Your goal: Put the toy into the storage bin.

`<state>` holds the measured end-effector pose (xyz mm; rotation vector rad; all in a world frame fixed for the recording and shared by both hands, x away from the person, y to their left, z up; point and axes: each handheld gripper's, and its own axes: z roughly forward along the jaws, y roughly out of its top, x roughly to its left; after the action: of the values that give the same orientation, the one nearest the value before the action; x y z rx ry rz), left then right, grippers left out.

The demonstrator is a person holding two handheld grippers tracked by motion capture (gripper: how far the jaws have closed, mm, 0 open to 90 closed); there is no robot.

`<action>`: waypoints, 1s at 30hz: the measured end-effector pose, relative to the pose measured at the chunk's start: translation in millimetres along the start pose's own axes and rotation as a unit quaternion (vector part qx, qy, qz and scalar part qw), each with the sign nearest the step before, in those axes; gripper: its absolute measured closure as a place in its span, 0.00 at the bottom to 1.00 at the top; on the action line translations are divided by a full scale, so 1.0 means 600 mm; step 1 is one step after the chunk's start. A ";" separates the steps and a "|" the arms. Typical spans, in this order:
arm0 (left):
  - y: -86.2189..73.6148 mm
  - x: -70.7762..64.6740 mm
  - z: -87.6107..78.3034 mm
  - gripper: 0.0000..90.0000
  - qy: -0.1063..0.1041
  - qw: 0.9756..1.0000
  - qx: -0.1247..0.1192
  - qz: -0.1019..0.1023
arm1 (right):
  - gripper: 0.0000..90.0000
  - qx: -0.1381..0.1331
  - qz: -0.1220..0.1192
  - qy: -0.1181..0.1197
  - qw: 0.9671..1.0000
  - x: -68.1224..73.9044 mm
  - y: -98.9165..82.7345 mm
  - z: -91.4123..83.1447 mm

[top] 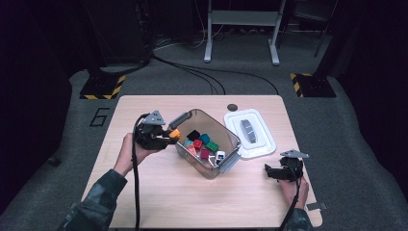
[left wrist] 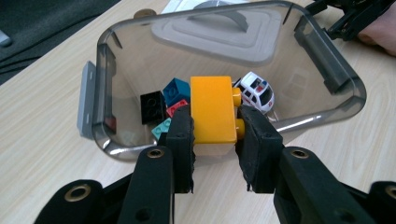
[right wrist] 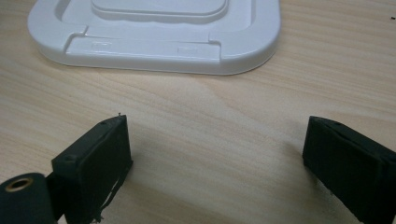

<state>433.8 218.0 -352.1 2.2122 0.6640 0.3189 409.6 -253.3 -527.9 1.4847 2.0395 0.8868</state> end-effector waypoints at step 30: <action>0.028 -0.022 0.102 0.75 -0.066 0.995 0.066 -0.015 | 0.08 0.000 0.000 0.000 1.000 0.000 0.000 0.000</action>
<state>454.7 163.4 -379.6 2.3232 0.6615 0.1136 409.6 -253.3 -527.9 1.4848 2.0391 0.8870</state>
